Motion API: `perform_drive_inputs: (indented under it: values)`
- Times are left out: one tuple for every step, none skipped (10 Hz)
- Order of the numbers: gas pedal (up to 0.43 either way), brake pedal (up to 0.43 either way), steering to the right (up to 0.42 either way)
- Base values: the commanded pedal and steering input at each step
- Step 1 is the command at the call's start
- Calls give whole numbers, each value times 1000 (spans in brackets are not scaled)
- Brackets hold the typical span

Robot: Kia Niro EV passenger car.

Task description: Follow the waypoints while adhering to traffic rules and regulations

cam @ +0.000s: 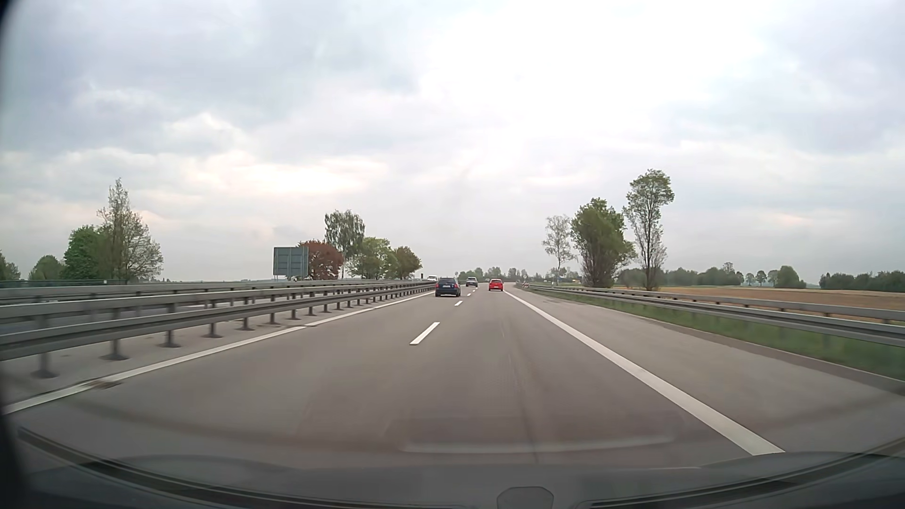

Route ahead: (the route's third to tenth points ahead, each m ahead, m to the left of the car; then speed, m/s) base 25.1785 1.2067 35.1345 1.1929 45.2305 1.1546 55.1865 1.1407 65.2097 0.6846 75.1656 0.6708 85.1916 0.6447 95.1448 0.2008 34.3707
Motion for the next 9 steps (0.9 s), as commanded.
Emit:
perform_drive_inputs:
  values:
    - [339,0,-5]
    - [350,0,-5]
    - [350,0,-5]
    - [350,0,-5]
    - [350,0,-5]
    - [350,0,-5]
    - [350,0,-5]
    - [350,0,-5]
    - [350,0,-5]
